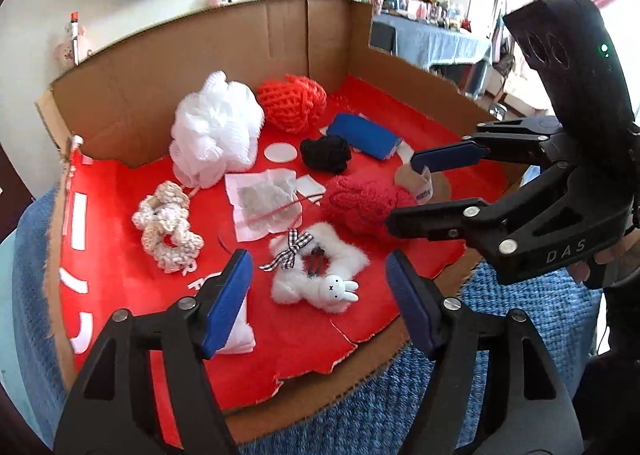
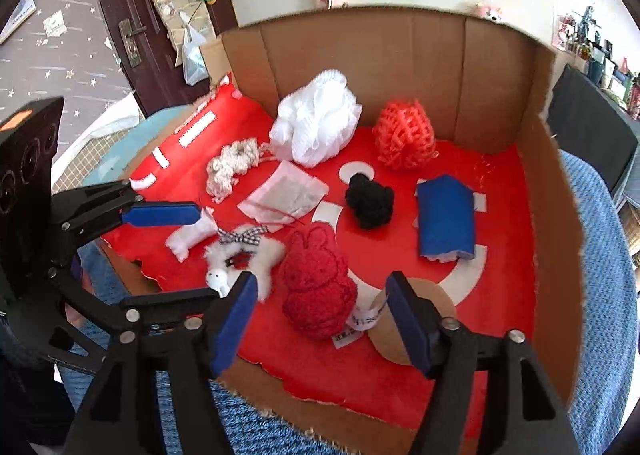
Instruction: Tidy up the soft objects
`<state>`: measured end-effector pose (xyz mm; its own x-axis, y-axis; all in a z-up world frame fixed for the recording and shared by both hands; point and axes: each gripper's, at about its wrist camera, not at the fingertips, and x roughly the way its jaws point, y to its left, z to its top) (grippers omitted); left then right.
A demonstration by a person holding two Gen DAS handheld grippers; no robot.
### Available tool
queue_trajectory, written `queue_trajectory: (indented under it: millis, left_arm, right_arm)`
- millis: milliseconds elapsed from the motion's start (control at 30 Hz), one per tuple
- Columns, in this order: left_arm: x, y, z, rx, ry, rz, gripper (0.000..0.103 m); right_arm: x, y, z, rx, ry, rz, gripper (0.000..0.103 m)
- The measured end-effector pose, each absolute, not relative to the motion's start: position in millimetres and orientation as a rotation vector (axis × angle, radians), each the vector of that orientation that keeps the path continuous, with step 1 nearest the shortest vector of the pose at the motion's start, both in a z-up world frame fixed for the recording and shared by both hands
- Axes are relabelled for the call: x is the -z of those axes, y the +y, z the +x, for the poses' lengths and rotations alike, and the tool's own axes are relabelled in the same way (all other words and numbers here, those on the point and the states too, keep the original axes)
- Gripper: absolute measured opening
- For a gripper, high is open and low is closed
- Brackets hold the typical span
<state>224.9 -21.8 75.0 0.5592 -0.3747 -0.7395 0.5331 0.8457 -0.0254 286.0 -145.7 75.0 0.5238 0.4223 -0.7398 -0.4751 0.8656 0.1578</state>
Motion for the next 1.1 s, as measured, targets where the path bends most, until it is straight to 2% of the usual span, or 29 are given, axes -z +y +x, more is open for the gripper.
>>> queue_trajectory:
  millis: [33,167,300,433,733,1100]
  left_arm:
    - [-78,-19,223,0.536,0.809,0.204,0.071]
    - [-93,-11,210,0.511,0.761,0.160,0.074]
    - [-106,-1,200,0.473,0.714,0.100,0.082]
    - [-113,7,194,0.359,0.645,0.047,0.087]
    - [-97,9,198,0.112,0.517,0.028,0.089]
    - [-71,4,210,0.081,0.527,0.033,0.089]
  right_arm:
    - [-78,-148,284,-0.532,0.857,-0.063,0.080]
    - [-95,-154,272,-0.509,0.806,-0.055,0.086]
    - [-110,-157,259,-0.469,0.751,-0.056,0.099]
    - [-116,-156,248,-0.391,0.682,-0.065,0.103]
    - [-92,-151,244,-0.179,0.520,-0.087,0.103]
    - [-73,-155,251,-0.131,0.512,-0.075,0.103]
